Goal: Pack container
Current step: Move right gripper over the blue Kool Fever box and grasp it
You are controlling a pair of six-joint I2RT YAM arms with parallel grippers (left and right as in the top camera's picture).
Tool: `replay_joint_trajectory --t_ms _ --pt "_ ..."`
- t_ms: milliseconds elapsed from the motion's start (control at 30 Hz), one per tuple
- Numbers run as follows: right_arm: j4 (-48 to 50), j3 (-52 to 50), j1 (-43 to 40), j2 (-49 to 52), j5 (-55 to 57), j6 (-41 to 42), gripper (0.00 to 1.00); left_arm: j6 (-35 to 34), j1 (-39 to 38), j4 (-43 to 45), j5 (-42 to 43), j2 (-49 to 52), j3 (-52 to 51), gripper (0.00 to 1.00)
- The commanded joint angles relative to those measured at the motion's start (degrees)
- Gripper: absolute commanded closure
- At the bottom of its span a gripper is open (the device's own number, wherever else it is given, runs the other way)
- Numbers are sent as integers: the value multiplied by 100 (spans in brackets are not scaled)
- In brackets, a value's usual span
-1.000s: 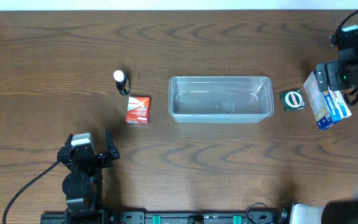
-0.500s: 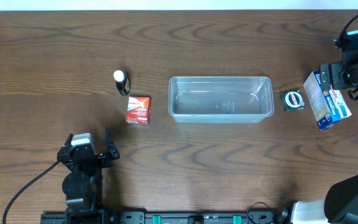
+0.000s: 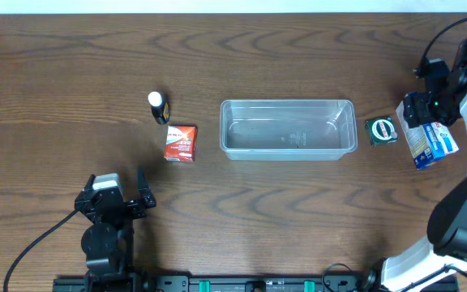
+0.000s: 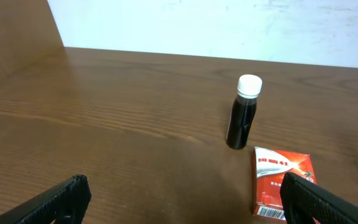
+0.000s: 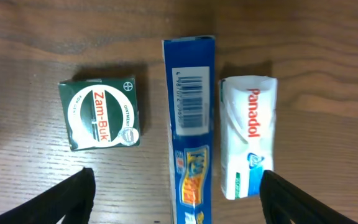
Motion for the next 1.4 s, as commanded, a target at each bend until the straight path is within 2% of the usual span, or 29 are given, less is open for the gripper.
replay_joint_trajectory --t_ms 0,100,233,533,800,900,1067,1233,1367 --pt "-4 -15 -37 188 129 -4 21 79 35 -37 61 -39 -162 2" --pt "0 -22 -55 369 249 -4 22 79 35 -35 61 -39 -162 2" --pt "-31 -22 -63 450 275 -2 34 79 35 -37 61 -39 -162 2" --pt "-160 -44 -70 450 686 190 34 79 35 -37 61 -39 -162 2" --pt "-184 -50 -122 450 682 195 48 79 35 -37 61 -39 -162 2" --pt "-177 -87 -160 450 675 251 58 79 35 -37 61 -39 -162 2" --pt "-138 -146 -170 450 662 264 59 79 35 -37 61 -39 -162 2" --pt "-122 -146 -168 450 555 302 79 79 35 -37 61 -39 -162 2" --pt "-90 -144 -160 446 509 306 81 79 35 -37 61 -39 -162 2"
